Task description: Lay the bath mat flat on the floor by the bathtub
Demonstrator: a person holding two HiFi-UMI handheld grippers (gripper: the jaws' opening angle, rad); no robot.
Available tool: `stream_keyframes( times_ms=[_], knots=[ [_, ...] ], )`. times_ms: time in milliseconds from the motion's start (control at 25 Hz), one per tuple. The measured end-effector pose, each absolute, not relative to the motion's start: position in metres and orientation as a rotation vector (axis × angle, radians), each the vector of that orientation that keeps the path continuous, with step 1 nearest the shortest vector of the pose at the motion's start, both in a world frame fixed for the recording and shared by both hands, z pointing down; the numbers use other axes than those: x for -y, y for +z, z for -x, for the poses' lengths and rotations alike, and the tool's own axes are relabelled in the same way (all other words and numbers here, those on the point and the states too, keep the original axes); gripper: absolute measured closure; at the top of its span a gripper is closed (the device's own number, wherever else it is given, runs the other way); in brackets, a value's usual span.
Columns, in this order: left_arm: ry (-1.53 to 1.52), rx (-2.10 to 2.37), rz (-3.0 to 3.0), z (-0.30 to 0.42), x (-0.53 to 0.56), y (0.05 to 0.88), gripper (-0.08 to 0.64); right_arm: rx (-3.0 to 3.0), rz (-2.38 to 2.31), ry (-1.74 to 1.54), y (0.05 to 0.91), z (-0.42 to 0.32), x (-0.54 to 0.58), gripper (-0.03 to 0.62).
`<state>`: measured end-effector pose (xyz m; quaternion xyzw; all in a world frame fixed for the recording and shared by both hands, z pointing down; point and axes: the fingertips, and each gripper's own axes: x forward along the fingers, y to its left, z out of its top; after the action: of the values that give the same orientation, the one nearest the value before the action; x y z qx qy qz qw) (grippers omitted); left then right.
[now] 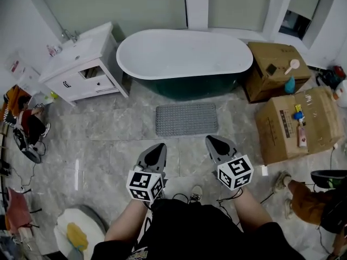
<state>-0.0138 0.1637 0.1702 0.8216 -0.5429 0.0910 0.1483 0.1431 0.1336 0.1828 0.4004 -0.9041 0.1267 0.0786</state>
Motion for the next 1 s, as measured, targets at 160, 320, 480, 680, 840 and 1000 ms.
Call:
stream_keyframes(
  times_ms=[160, 320, 480, 680, 840, 1000],
  knots=[
    [0.259, 1.579, -2.364, 0.031, -0.172, 0.167, 0.543, 2.714, -1.183, 0.378, 0.183, -0.124, -0.141, 0.575],
    [0.246, 1.565, -2.372, 0.056, -0.176, 0.164, 0.543, 2.708, -1.191, 0.367, 0.178, -0.097, -0.146, 0.575],
    [0.235, 1.516, -2.397, 0.079, -0.183, 0.162, 0.543, 2.688, -1.225, 0.367, 0.174, -0.070, -0.155, 0.575],
    [0.222, 1.450, -2.435, 0.110, -0.185, 0.161, 0.543, 2.655, -1.296, 0.367, 0.168, -0.038, -0.165, 0.575],
    [0.209, 1.406, -2.452, 0.131, -0.185, 0.163, 0.543, 2.622, -1.346, 0.372, 0.169, -0.017, -0.171, 0.575],
    [0.205, 1.355, -2.467, 0.146, -0.185, 0.168, 0.543, 2.593, -1.391, 0.367, 0.170, -0.002, -0.176, 0.575]
  ],
)
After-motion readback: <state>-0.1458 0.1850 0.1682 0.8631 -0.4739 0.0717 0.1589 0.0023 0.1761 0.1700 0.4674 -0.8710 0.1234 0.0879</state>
